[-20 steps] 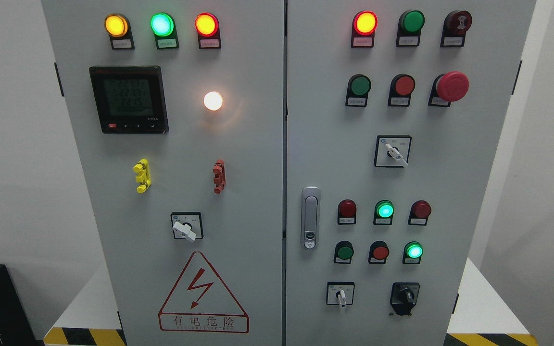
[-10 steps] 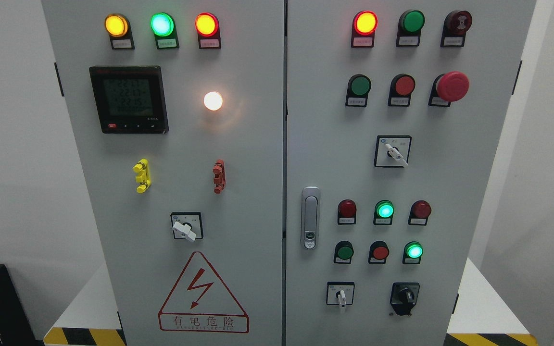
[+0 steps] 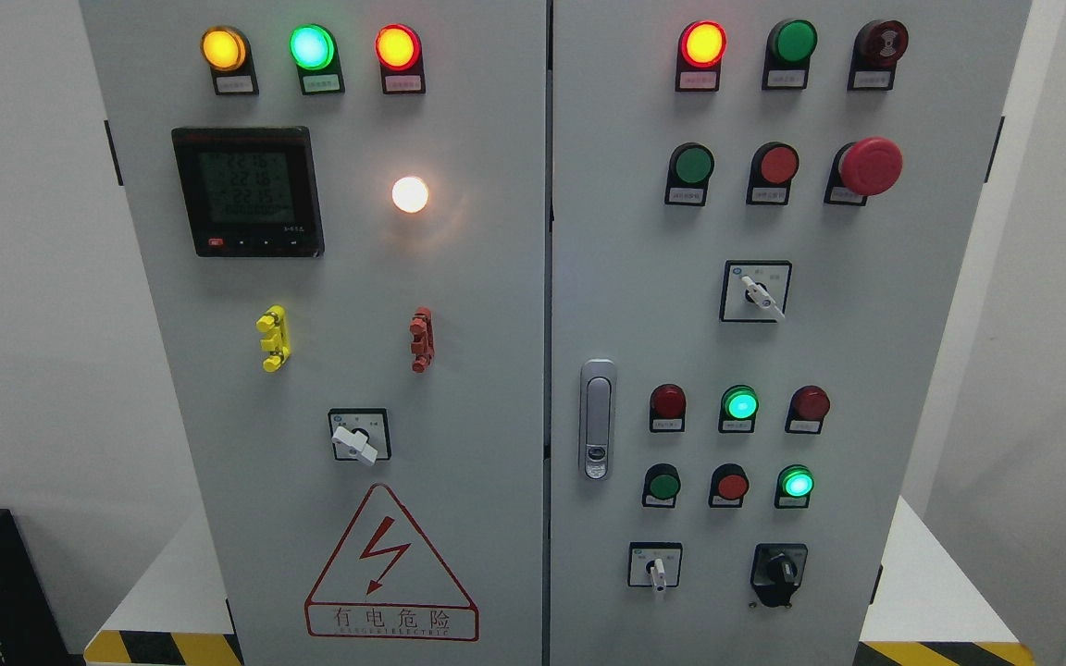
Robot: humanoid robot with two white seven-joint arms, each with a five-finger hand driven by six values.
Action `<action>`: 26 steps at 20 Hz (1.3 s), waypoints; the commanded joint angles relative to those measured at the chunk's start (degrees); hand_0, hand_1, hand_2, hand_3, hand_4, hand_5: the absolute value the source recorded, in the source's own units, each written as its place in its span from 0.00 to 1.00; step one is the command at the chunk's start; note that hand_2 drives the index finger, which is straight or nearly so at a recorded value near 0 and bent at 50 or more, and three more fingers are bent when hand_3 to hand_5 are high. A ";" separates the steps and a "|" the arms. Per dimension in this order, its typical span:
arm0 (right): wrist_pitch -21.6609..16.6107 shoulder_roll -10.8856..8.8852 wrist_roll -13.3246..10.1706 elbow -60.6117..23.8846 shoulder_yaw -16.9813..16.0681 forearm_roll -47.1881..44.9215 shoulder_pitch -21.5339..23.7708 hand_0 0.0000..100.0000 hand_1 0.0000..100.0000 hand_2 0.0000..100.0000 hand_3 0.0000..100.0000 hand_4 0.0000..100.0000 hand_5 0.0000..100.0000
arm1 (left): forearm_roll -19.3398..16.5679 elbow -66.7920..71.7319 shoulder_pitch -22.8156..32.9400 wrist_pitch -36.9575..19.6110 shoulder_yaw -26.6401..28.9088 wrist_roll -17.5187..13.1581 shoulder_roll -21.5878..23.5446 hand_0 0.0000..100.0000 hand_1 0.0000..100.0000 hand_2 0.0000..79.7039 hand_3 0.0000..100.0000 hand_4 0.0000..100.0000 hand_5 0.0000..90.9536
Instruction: Flip black knob to close circuit
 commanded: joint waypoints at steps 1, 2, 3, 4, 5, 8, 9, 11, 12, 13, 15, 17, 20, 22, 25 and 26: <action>-0.18 0.01 -2.01 -12.22 -1.11 6.13 -0.15 0.00 0.18 0.24 0.31 0.23 0.01 | -1.23 1.23 0.00 0.42 -1.23 0.05 0.00 0.12 0.56 0.00 0.00 0.00 0.00; -0.36 -0.08 -2.80 -13.45 -1.02 6.92 -0.15 0.00 0.18 0.27 0.38 0.28 0.08 | -1.23 1.23 0.00 0.42 -1.23 -0.04 0.00 0.12 0.56 0.00 0.00 0.00 0.00; -0.44 -0.08 -3.41 -15.03 -1.02 7.89 -0.15 0.00 0.17 0.29 0.44 0.33 0.13 | -1.23 1.23 0.00 0.42 -1.23 -0.04 0.00 0.12 0.56 0.00 0.00 0.00 0.00; -0.53 -0.26 -3.59 -16.70 -0.94 9.11 -0.06 0.00 0.15 0.32 0.51 0.37 0.16 | -1.23 1.23 0.00 0.33 -1.23 0.05 0.00 0.12 0.56 0.00 0.00 0.00 0.00; -0.62 -0.26 -3.60 -18.28 -0.94 10.87 0.03 0.00 0.14 0.37 0.58 0.43 0.22 | -1.23 1.23 0.00 0.33 -1.23 -0.04 0.00 0.12 0.56 0.00 0.00 0.00 0.00; -1.06 -0.26 -4.82 -23.99 -1.02 16.06 0.29 0.00 0.10 0.51 0.64 0.51 0.35 | -1.23 1.23 0.00 0.33 -1.14 -0.04 0.00 0.12 0.56 0.00 0.00 0.00 0.00; -1.06 -0.26 -5.96 -25.93 -1.11 17.37 0.47 0.00 0.08 0.54 0.65 0.52 0.38 | -1.14 1.23 0.00 0.42 -1.23 -0.04 0.00 0.12 0.56 0.00 0.00 0.00 0.00; -1.06 -0.17 -7.89 -29.27 -1.11 20.10 0.47 0.00 0.05 0.65 0.73 0.57 0.50 | -1.14 1.23 0.00 0.33 -1.14 0.05 0.00 0.12 0.56 0.00 0.00 0.00 0.00; -0.97 -0.08 -8.60 -31.03 -1.11 21.16 0.55 0.00 0.05 0.68 0.77 0.60 0.55 | -1.23 1.23 0.00 0.42 -1.14 -0.04 0.00 0.12 0.56 0.00 0.00 0.00 0.00; -0.97 0.00 -9.13 -32.61 -1.20 21.69 0.47 0.00 0.04 0.71 0.82 0.63 0.59 | -1.23 1.23 0.00 0.33 -1.23 -0.04 0.00 0.12 0.56 0.00 0.00 0.00 0.00; -0.97 0.09 -10.62 -35.25 -1.37 21.78 0.29 0.00 0.04 0.74 0.86 0.66 0.64 | -1.14 1.23 0.00 0.33 -1.14 -0.04 0.00 0.12 0.56 0.00 0.00 0.00 0.00; -1.41 0.01 -12.64 -36.93 -1.37 21.78 -0.15 0.00 0.04 0.75 0.89 0.68 0.68 | -1.23 1.23 0.00 0.42 -1.14 -0.04 0.00 0.12 0.56 0.00 0.00 0.00 0.00; -2.64 0.18 -15.19 -39.65 -1.37 21.78 -1.38 0.00 0.05 0.76 0.90 0.70 0.70 | -1.23 1.23 0.00 0.42 -1.14 -0.04 0.00 0.12 0.56 0.00 0.00 0.00 0.00; -2.73 0.27 -16.51 -42.11 -1.98 21.78 -1.73 0.00 0.05 0.76 0.92 0.71 0.71 | -1.23 1.23 0.00 0.42 -1.14 -0.04 0.00 0.12 0.56 0.00 0.00 0.00 0.00; -2.73 0.27 -17.92 -46.59 -2.78 21.78 -2.08 0.00 0.05 0.78 0.93 0.72 0.73 | -1.14 1.23 0.00 0.42 -1.23 -0.04 0.00 0.12 0.56 0.00 0.00 0.00 0.00; -2.64 0.27 -18.18 -48.25 -2.78 21.78 -2.08 0.00 0.05 0.78 0.94 0.72 0.74 | -1.23 1.23 0.00 0.42 -1.23 -0.04 0.00 0.12 0.56 0.00 0.00 0.00 0.00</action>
